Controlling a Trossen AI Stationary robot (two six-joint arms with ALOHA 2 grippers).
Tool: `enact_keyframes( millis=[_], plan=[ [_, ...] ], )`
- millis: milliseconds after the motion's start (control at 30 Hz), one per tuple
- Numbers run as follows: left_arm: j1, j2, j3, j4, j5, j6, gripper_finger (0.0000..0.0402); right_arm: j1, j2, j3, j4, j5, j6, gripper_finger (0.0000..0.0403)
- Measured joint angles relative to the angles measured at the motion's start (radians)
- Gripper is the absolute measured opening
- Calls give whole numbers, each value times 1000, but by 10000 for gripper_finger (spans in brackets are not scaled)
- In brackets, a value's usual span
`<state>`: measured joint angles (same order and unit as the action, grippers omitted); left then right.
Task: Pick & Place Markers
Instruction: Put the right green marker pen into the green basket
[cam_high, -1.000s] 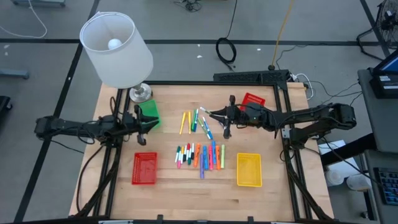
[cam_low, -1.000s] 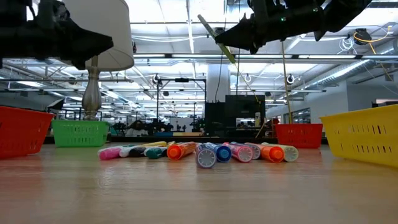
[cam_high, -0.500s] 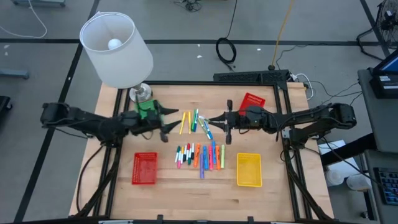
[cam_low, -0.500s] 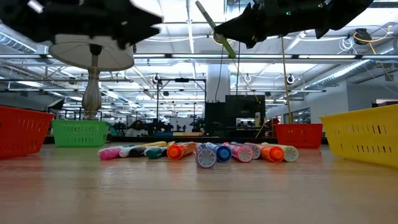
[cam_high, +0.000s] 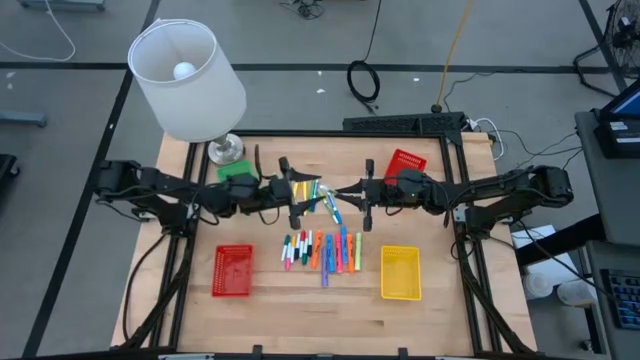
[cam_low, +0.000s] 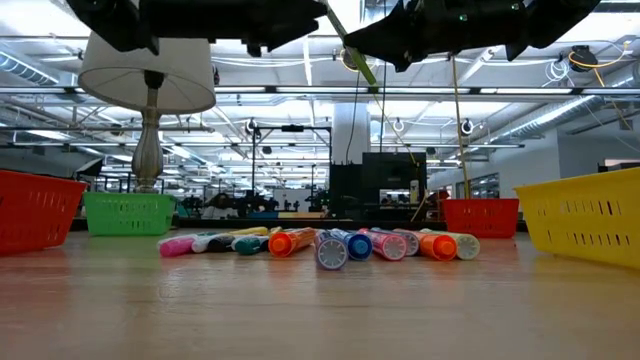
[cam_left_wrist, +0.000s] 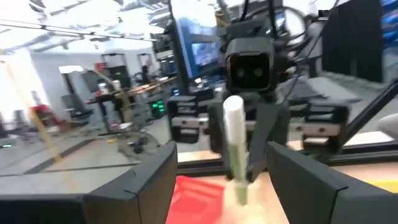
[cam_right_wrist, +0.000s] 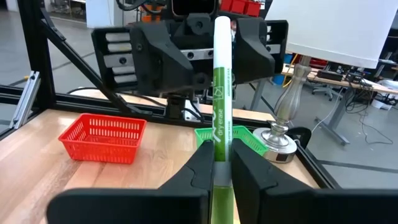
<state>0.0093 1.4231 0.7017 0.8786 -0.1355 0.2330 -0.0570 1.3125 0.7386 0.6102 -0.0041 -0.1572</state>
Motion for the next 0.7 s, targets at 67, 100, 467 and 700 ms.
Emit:
enact_keyframes(
  millis=[67,100,467,700],
  plan=[
    [7,18,28,8,55,-31,253,0,0,0,0,1,-2,25],
    [10,30,42,13,65,-46,253,0,0,0,0,1,-2,25],
    [35,168,143,-26,109,-79,253,0,0,0,0,1,-2,25],
    [36,148,146,-36,106,-51,253,0,0,0,0,2,-10,25]
  ],
)
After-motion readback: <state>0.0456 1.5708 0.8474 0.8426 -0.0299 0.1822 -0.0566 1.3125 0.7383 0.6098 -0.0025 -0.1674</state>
